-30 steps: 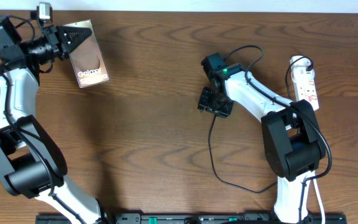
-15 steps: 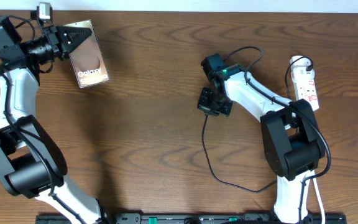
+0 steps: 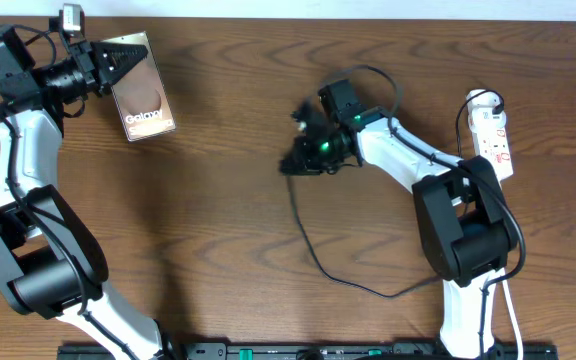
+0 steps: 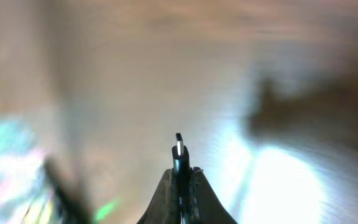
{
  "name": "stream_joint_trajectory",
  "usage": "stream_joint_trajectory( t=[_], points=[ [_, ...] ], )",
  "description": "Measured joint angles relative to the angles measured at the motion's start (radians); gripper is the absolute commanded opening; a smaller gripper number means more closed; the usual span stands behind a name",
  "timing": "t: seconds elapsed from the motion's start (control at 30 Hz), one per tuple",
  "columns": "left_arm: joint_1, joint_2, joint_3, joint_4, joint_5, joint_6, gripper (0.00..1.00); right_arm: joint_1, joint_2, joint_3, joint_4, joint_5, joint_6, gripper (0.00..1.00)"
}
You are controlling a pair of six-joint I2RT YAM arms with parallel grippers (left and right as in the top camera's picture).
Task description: Plug charger to phone and switch on socket
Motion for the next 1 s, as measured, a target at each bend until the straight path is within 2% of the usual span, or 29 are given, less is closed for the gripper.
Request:
stream_joint_trajectory(
  t=[0.07, 0.23, 0.4, 0.63, 0.8, 1.0],
  points=[
    [0.0, 0.0, 0.0, 0.0, 0.0, 0.0, 0.07, 0.011, 0.0, 0.0, 0.039, -0.158, -0.111, 0.01],
    [0.0, 0.0, 0.0, 0.0, 0.0, 0.0, 0.08, 0.041, 0.0, 0.0, 0.061, -0.37, -0.288, 0.01],
    [0.0, 0.0, 0.0, 0.0, 0.0, 0.0, 0.07, 0.056, 0.0, 0.0, 0.085, -0.48, -0.384, 0.01],
    [0.0, 0.0, 0.0, -0.001, 0.0, 0.0, 0.08, 0.059, 0.0, -0.001, 0.121, -0.534, -0.41, 0.01],
    [-0.005, 0.0, 0.0, -0.023, 0.0, 0.0, 0.07, 0.063, 0.0, -0.003, 0.237, -0.616, -0.403, 0.01],
    [-0.039, 0.0, 0.0, -0.023, 0.0, 0.001, 0.07, 0.092, 0.0, -0.004, 0.397, -0.655, -0.311, 0.01]
  ],
)
